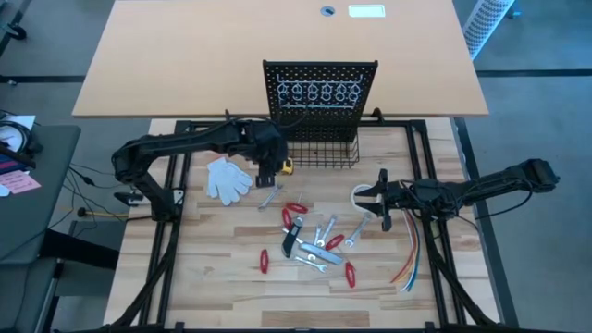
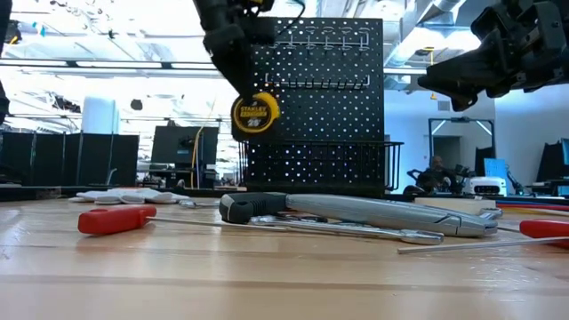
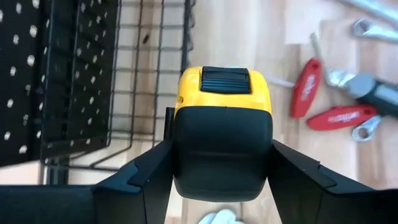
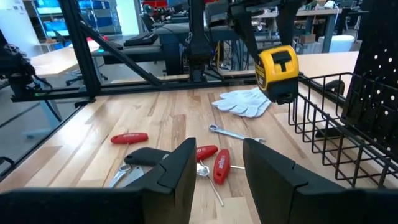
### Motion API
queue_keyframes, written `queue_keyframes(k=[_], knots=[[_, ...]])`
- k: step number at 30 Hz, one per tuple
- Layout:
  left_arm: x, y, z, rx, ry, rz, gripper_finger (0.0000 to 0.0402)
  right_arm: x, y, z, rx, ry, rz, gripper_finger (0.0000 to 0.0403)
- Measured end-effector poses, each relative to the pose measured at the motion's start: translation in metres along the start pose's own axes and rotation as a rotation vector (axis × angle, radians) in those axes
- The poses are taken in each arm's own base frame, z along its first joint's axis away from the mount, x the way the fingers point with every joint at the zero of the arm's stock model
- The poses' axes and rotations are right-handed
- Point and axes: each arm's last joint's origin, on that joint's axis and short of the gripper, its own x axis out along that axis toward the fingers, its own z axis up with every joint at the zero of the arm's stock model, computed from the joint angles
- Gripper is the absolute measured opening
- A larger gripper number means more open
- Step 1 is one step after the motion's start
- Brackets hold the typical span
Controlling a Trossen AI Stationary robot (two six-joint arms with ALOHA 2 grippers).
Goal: Hang tools onto peg board
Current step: Hang the black-yellow measuring tape on the black wire basket of the peg board
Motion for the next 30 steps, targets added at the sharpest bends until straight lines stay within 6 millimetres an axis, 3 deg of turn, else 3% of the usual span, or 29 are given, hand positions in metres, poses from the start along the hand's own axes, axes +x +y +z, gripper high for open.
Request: queue_keyframes(k=[19,30], knots=[[0.037,-0.002,-0.020,0.028,0.012,0.041,0.0212,0.000,0.000,0.000,0.000,-0.001,0.000,0.0140],[0.039,-0.003,-0.021,0.022,0.017,0.041,0.0215,0.000,0.000,0.000,-0.001,-0.002,0.000,0.0140]])
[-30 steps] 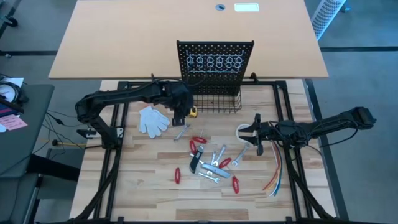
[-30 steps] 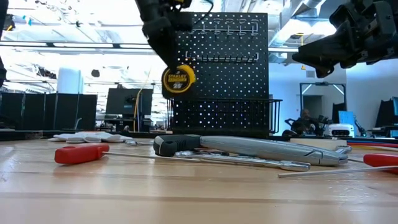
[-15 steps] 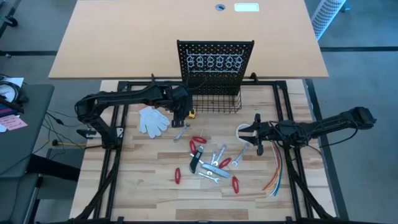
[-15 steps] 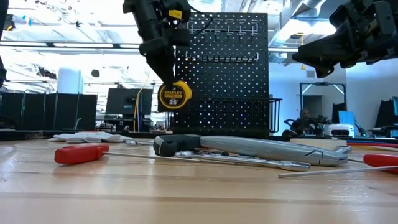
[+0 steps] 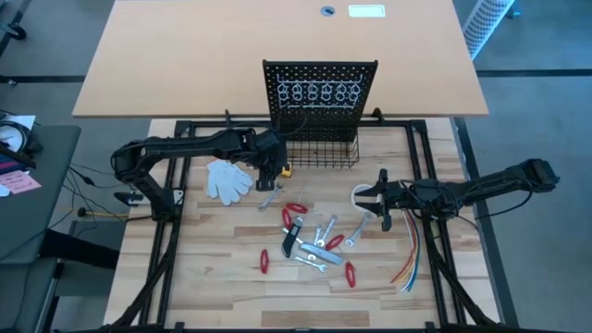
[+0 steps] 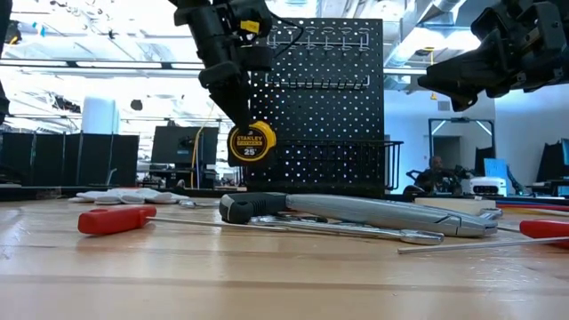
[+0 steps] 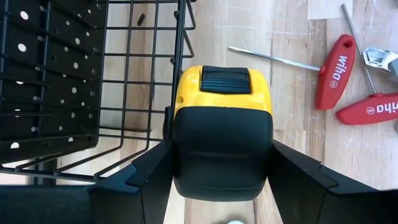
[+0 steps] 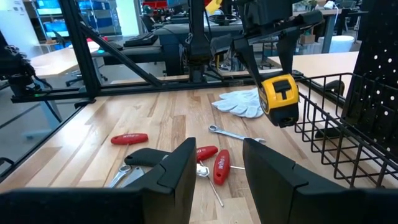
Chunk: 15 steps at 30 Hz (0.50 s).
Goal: Hang tools onto peg board
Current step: Hang the black-yellow measuring tape on the black wire basket of the peg board
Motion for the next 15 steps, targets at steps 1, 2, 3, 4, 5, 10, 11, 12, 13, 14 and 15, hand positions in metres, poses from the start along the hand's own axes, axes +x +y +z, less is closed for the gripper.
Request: queue_keyframes(k=[1,2,3,4,5,10,11,12,13,14,15], knots=[[0.0017,-0.0002,0.0000,-0.001,0.004,-0.003,0.0215,0.0000,0.0000,0.0000,0.000,0.000,0.000,0.0140],[0.0025,-0.0003,0.0001,-0.001,0.006,-0.003,0.0216,0.0000,0.0000,-0.0001,0.000,0.000,0.000,0.0140],[0.0029,-0.0004,0.0000,-0.001,0.007,-0.003,0.0216,0.0000,0.0000,-0.0001,0.000,0.000,0.000,0.0140],[0.0034,-0.0005,-0.0001,-0.002,0.005,-0.002,0.0216,0.0000,0.0000,0.0001,0.000,-0.001,0.000,0.0140],[0.0049,-0.0009,-0.0006,-0.001,0.000,-0.001,0.0216,0.0000,0.0000,0.0001,0.000,-0.001,0.000,0.0140],[0.0085,-0.0018,-0.0024,-0.008,-0.005,0.005,0.0224,0.0000,0.0000,0.0000,0.000,0.000,0.000,0.0140],[0.0085,-0.0018,-0.0025,-0.005,-0.004,0.005,0.0228,0.0000,0.0000,-0.0001,0.000,0.000,0.000,0.0140],[0.0085,-0.0018,-0.0025,-0.004,-0.004,0.005,0.0233,0.0000,0.0000,-0.0001,0.000,0.001,0.000,0.0140],[0.0085,-0.0018,-0.0024,-0.003,-0.005,0.005,0.0240,0.0000,0.0000,0.0000,0.000,0.000,0.000,0.0140],[0.0085,-0.0018,-0.0024,-0.001,-0.006,0.006,0.0247,0.0000,0.0000,0.0000,0.000,0.000,0.000,0.0140],[0.0087,-0.0018,-0.0025,-0.001,-0.004,0.007,0.0255,0.0000,0.0000,0.0000,0.000,0.000,0.000,0.0140]])
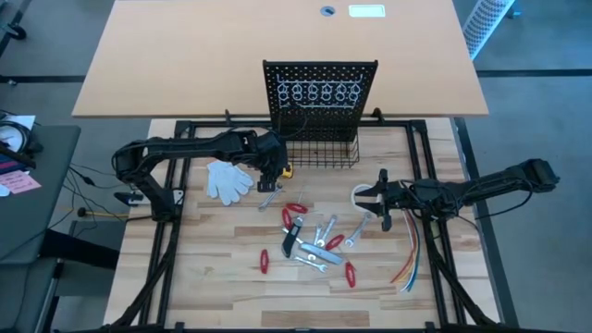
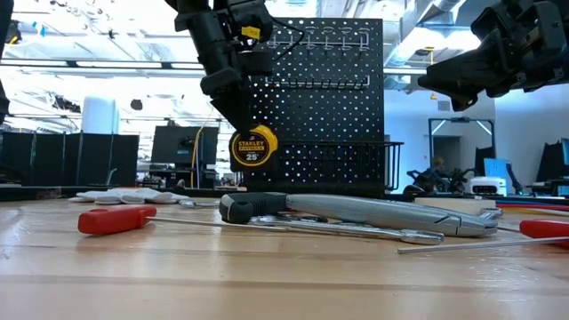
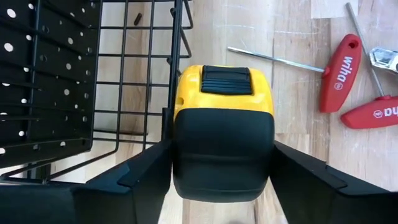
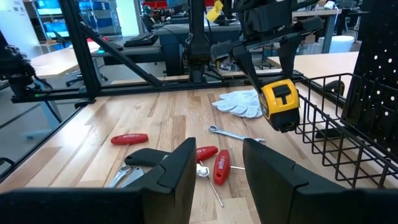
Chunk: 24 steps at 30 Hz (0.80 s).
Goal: Hang tools onto peg board
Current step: Hang the black-yellow measuring tape on the black wire basket of the peg board, then put the black cutter into the black wire basket of the pegboard
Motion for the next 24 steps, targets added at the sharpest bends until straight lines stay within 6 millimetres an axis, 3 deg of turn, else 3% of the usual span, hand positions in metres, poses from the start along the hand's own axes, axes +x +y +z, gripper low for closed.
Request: queue_keyframes(k=[7,24], knots=[[-0.005,0.002,0.001,-0.005,0.020,0.004,0.0294,0.000,0.000,0.000,-0.001,0.000,0.000,0.0140],[-0.033,0.001,0.017,-0.010,-0.001,0.045,0.0299,0.000,0.000,0.000,-0.001,0.001,0.000,0.0140]])
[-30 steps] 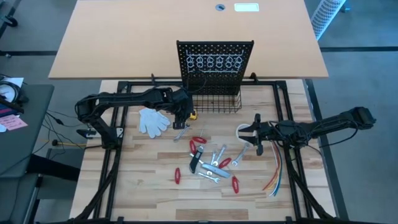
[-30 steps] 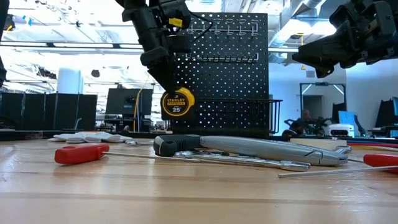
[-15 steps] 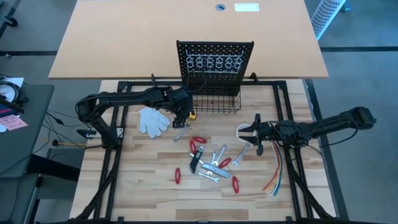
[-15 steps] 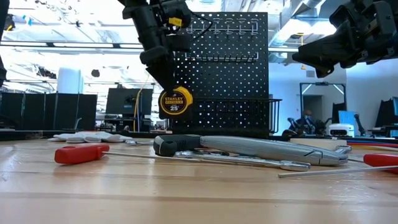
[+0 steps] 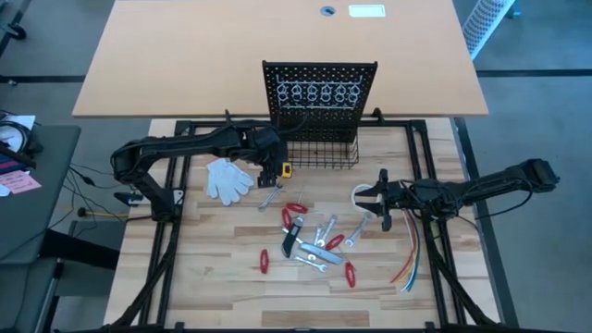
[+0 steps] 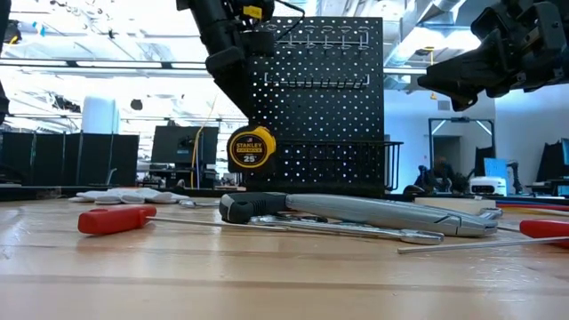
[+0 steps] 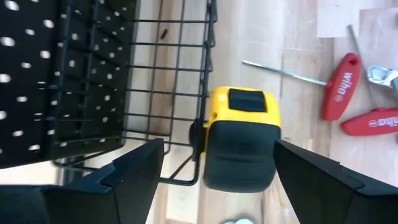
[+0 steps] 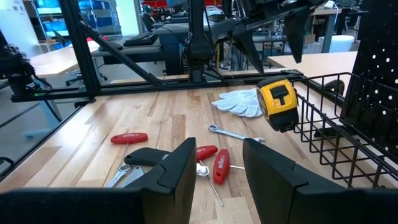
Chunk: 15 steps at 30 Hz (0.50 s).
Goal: Hang tools onto peg board
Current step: Put the black cutter into the black wire basket of the pegboard
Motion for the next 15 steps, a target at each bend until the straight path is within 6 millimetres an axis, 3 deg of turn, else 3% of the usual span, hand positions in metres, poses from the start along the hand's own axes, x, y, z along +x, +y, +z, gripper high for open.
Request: queue_keyframes(k=[5,15], knots=[[-0.017,-0.011,0.002,0.005,0.032,0.090,0.0299,0.000,0.000,0.000,0.000,0.000,0.000,0.0140],[-0.064,-0.057,-0.008,-0.071,0.024,0.186,0.0299,0.000,0.000,0.000,0.020,0.003,0.000,0.0140]])
